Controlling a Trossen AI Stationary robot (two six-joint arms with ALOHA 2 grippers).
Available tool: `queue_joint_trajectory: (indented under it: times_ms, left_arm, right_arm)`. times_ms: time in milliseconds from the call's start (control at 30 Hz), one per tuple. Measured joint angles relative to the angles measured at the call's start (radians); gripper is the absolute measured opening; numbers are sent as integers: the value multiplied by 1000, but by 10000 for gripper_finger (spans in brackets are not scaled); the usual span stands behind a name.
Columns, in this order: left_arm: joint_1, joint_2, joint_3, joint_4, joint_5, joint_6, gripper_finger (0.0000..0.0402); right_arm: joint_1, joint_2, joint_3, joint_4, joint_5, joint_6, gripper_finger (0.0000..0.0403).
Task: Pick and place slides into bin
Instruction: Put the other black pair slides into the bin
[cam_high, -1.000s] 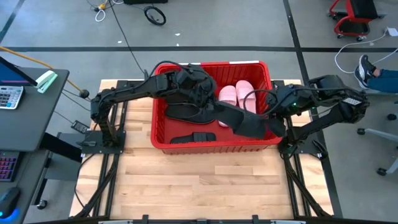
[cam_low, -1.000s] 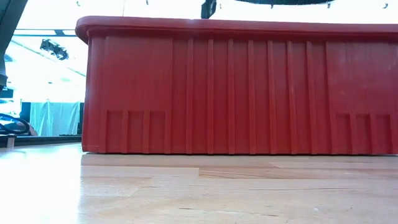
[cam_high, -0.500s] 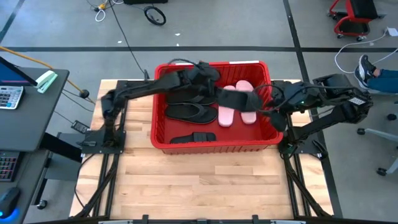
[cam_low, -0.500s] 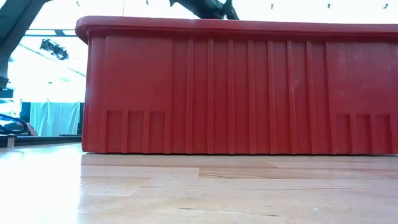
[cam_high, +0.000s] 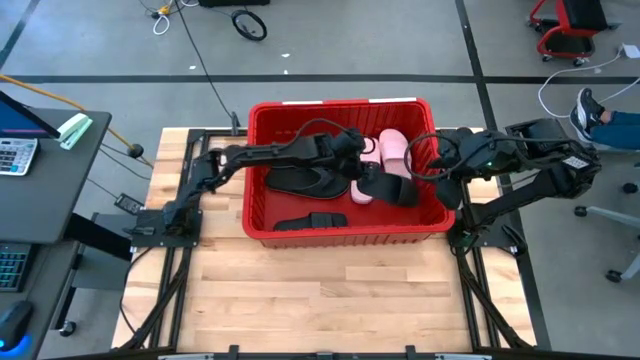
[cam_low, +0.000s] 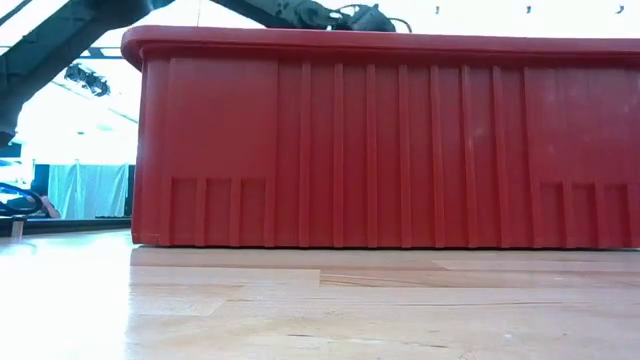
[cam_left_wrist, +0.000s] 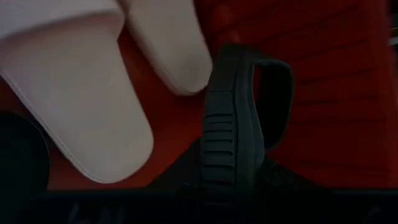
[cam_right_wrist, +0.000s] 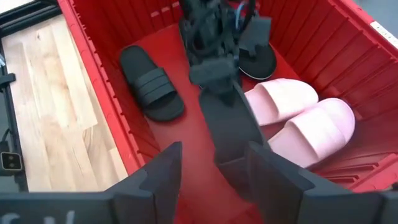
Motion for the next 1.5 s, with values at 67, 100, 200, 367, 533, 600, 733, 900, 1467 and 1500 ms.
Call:
queue_joint_trajectory:
  times_ms: [67, 100, 200, 367, 533, 600, 733, 900, 1467, 1500]
  left_arm:
    - [-1, 26, 0, 19, 1, -4, 70]
    - [-1, 39, 0, 29, 0, -5, 70]
    - [3, 68, 0, 63, -2, -36, 70]
    - [10, 94, 2, 43, 6, -43, 70]
    - [-2, 112, 3, 20, 3, -49, 77]
    - [-4, 112, 3, 16, 9, -45, 102]
    - [-7, 117, 0, -13, 15, -42, 164]
    - [-1, 114, 0, -10, 56, -56, 223]
    - [138, 112, 0, -31, 206, 52, 248]
    - [151, 112, 0, -30, 205, 62, 246]
  right_arm:
    - [0, 0, 0, 0, 0, -11, 181]
    - [0, 0, 0, 0, 0, -13, 180]
    - [0, 0, 0, 0, 0, -32, 177]
    - [0, 0, 0, 0, -1, -36, 173]
    - [0, 0, 0, 0, -1, -37, 173]
    - [0, 0, 0, 0, -1, -37, 173]
    - [0, 0, 0, 0, -1, -38, 170]
    - [0, 0, 0, 0, -1, -38, 167]
    - [0, 0, 0, 0, -8, -21, 165]
    - [0, 0, 0, 0, -8, -21, 165]
